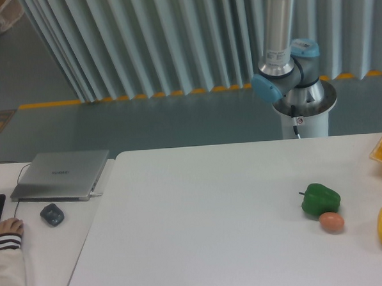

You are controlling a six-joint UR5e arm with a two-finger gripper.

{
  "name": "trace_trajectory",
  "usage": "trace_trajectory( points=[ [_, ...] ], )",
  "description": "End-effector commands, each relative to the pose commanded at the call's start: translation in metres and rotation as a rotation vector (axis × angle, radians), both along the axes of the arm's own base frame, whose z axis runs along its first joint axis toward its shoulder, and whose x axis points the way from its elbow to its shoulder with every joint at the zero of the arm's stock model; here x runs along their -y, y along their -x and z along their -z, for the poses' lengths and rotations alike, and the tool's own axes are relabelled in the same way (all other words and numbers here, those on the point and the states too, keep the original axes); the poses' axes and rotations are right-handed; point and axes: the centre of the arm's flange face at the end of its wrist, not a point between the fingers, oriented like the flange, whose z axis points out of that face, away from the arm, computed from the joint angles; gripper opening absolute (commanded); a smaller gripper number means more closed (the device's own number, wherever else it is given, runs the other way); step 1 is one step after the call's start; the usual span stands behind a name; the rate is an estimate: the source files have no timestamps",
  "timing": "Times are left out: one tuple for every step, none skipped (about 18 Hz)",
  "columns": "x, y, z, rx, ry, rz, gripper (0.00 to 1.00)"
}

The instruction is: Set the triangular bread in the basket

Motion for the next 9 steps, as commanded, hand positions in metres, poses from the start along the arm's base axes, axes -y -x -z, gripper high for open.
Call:
trace_trajectory(
  points=[
    [-0.001,0.000,-0.001,-0.003,-0.001,0.002,1.00],
    [-0.004,0.001,-0.006,-0.012,-0.004,0.006,1.00],
    [-0.004,0.002,-0.010,-0.017,-0.007,0.005,1.00],
    [-0.005,0.002,-0.013,-0.023,-0.008,0.006,1.00],
    [-0.009,0.001,-0.015,-0.026,-0.010,0.014,1.00],
    [-0.020,-0.004,-0.015,-0.028,-0.009,0.032,1.00],
    [-0.029,-0.008,-0.017,-0.033,-0.010,0.040,1.00],
    [-0.030,-0.006,-0.021,-0.039,-0.010,0.043,1.00],
    [-0.032,-0.007,-0.023,-0.043,-0.011,0.049,1.00]
  ],
)
